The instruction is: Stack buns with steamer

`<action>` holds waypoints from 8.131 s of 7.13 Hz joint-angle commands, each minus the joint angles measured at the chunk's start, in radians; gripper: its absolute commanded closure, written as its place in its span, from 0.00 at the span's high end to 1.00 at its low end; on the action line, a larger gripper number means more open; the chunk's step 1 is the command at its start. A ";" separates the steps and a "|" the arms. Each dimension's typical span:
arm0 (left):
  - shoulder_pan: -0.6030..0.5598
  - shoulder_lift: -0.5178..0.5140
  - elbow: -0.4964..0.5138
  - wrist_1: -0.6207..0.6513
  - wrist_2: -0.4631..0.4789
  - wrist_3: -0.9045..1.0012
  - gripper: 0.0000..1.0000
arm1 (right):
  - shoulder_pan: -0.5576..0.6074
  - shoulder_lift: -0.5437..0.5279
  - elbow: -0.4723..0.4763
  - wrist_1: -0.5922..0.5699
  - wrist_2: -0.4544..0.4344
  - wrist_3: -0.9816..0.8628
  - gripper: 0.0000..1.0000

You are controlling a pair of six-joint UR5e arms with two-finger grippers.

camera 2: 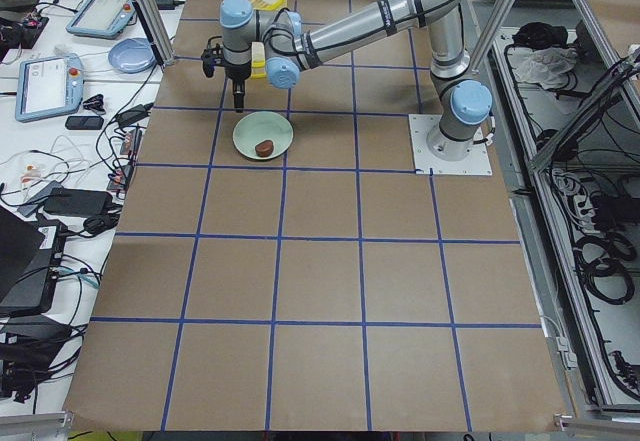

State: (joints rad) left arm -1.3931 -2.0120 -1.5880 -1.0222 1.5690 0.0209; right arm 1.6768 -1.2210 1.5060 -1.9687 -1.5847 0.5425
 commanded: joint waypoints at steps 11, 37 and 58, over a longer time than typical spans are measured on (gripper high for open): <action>0.074 -0.116 -0.059 -0.015 0.028 -0.254 0.00 | 0.027 0.117 0.059 -0.160 0.075 0.060 0.00; -0.369 -0.031 0.020 0.252 -0.354 -0.825 0.55 | -0.049 -0.450 0.051 0.401 -0.020 -0.343 1.00; -0.132 0.461 0.071 -0.512 -0.057 -0.157 1.00 | -0.049 -0.448 0.054 0.360 -0.015 -0.351 1.00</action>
State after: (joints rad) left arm -1.5256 -1.5408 -1.5080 -1.5578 1.5100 -0.1411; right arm 1.6282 -1.6692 1.5595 -1.6054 -1.6014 0.1927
